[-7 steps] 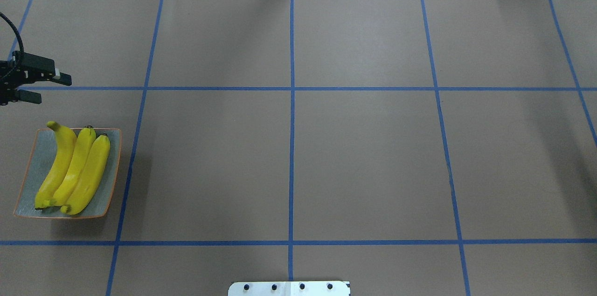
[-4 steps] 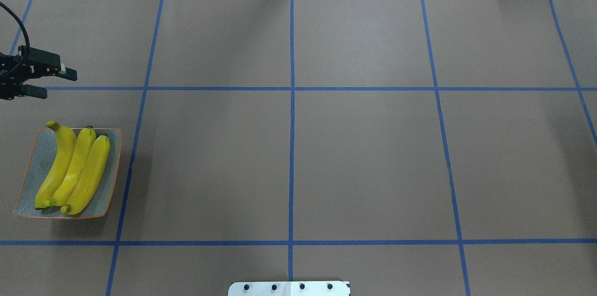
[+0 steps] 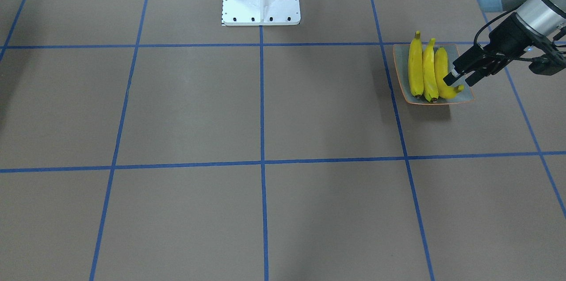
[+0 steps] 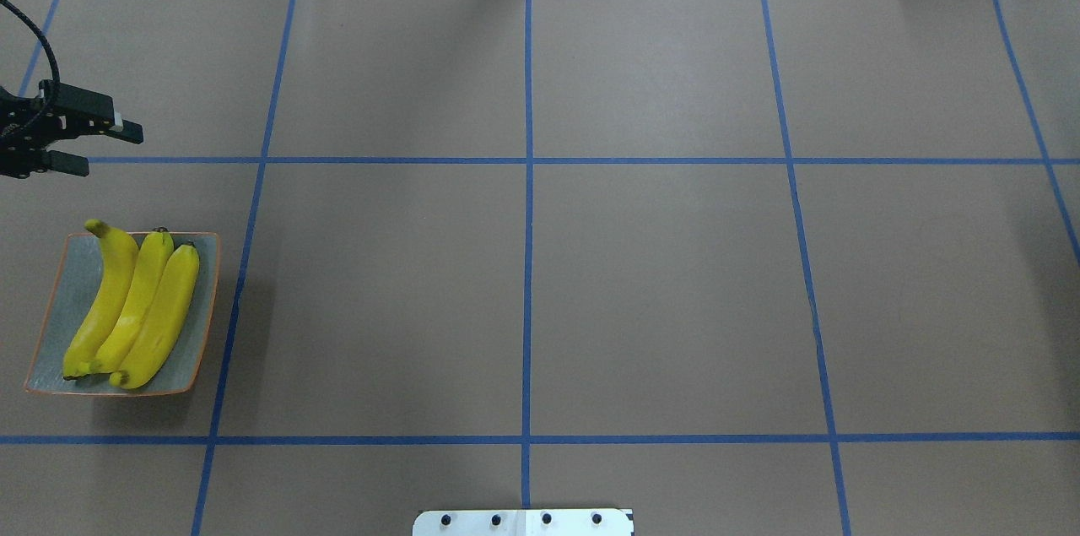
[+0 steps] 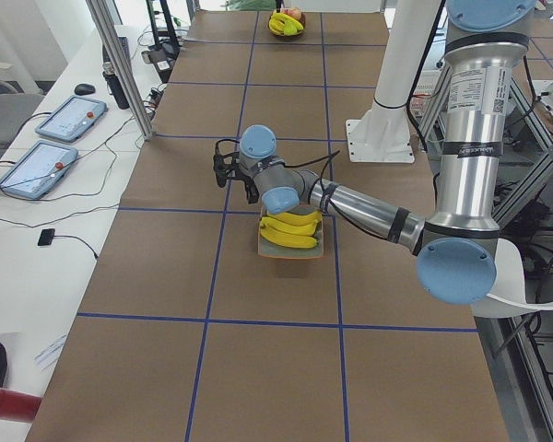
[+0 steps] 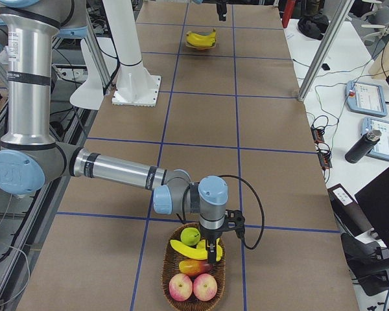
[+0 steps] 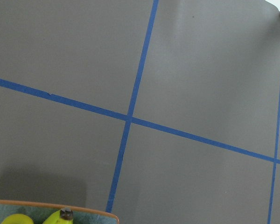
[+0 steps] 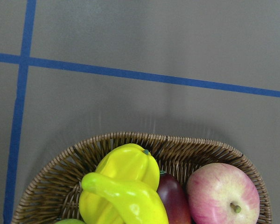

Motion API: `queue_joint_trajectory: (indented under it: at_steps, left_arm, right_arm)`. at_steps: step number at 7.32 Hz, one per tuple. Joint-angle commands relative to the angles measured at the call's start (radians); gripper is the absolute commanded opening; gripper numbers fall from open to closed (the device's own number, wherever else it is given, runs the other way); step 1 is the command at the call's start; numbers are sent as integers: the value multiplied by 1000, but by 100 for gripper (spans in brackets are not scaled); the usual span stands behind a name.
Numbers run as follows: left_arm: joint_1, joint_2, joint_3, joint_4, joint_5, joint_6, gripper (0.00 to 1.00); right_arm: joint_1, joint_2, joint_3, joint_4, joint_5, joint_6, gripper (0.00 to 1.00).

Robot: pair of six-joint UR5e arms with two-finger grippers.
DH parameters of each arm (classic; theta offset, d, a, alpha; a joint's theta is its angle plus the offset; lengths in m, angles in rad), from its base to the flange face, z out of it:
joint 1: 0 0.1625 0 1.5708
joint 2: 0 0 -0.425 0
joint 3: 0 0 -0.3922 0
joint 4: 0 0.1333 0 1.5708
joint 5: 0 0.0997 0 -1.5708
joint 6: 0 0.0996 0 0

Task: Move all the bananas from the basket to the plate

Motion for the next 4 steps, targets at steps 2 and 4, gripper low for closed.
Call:
queue_joint_trajectory:
  at_steps: [2, 4]
  left_arm:
    - [4, -2, 8, 0, 0, 0, 100]
    - [4, -8, 14, 0, 0, 0, 100]
  right_arm:
    - [-4, 4, -38, -1, 5, 4, 100]
    - [-26, 4, -49, -1, 11, 2, 100]
